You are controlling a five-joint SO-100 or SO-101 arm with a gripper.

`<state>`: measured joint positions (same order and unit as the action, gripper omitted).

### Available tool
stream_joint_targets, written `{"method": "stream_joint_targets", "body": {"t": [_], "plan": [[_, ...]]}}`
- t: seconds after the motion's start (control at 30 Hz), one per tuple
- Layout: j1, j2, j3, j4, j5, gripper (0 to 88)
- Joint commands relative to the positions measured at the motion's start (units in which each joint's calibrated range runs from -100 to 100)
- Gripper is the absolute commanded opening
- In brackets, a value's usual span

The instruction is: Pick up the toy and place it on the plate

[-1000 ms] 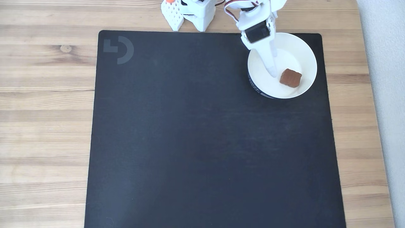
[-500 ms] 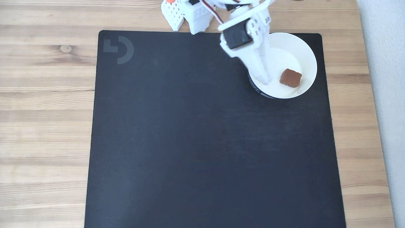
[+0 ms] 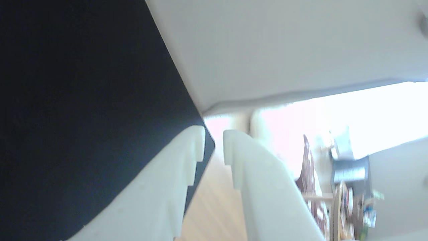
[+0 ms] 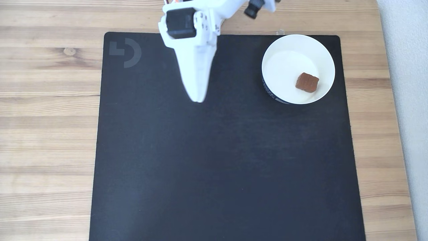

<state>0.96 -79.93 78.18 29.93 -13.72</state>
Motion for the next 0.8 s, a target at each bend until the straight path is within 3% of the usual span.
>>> {"method": "stream_joint_targets", "body": {"t": [0.0, 0.17, 0.43, 0.77], "plan": [[2.18, -8.14, 10.02, -1.05, 1.61, 2.3], [3.10, -16.23, 20.56, -0.89, 2.81, 2.3], [3.43, -19.23, 21.37, 4.96, 7.09, 2.3], [3.52, -19.32, 21.37, 21.13, 11.32, 2.5]]}}
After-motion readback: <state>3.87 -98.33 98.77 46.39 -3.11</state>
